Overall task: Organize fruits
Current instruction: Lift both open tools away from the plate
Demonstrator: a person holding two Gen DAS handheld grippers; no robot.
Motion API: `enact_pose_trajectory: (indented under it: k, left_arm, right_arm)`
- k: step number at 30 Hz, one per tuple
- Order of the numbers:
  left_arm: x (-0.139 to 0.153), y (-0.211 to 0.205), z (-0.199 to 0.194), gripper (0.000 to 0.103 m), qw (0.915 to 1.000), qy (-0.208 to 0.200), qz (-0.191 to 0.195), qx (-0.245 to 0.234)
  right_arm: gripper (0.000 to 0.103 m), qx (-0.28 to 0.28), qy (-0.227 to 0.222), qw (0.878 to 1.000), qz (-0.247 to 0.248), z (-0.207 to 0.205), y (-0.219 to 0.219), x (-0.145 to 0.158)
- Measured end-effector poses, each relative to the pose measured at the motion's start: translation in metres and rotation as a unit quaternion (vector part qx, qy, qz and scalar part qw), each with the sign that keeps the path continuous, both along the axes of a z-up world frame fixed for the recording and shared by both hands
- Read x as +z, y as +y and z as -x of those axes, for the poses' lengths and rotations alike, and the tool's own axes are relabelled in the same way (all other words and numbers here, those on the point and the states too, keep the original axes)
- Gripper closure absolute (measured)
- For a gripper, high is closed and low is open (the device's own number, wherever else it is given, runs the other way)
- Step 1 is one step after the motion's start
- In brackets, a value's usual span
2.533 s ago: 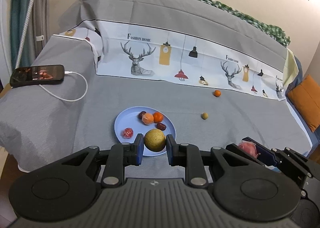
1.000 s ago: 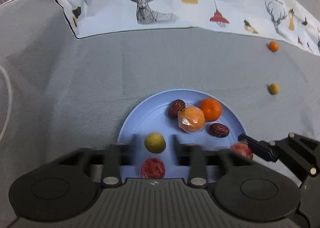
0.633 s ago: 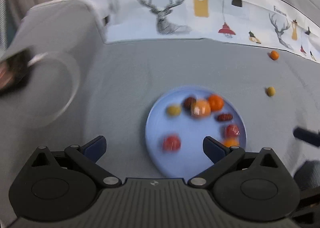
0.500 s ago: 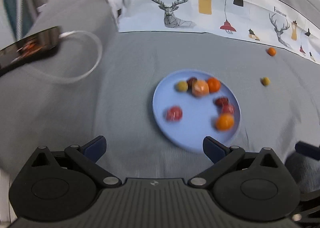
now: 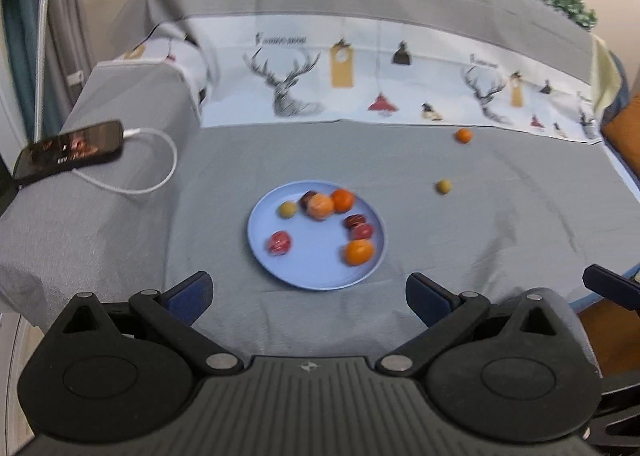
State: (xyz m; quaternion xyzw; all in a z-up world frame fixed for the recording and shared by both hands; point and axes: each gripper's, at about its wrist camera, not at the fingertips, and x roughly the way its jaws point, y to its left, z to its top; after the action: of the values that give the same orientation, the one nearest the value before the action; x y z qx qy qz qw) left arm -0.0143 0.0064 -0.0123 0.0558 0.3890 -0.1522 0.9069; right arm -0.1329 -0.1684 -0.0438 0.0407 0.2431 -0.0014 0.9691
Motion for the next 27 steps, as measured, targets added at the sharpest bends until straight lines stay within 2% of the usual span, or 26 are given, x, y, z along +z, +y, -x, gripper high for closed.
enact_pose_trajectory:
  k: [8,14,18,27]
  left_arm:
    - [0.020,-0.010,0.029,0.000,0.9990,-0.040,-0.001,-0.023]
    - [0.025,-0.018,0.033,0.000,0.9987,-0.041,0.002,-0.031]
    - [0.023,-0.021,0.032,0.000,0.9986,-0.039,-0.004,-0.035]
    - [0.020,-0.009,0.024,0.000,0.9995,-0.031,-0.003,-0.009]
  right_arm:
    - [0.001,-0.023,-0.042,0.999,0.009,0.033,-0.001,0.015]
    - [0.001,-0.025,-0.060,0.997,0.029,0.046,0.001,0.019]
    - [0.001,-0.033,-0.054,0.998,0.020,0.046,-0.004,0.018]
    - [0.001,-0.020,-0.044,0.999,0.012,0.037,0.000,0.013]
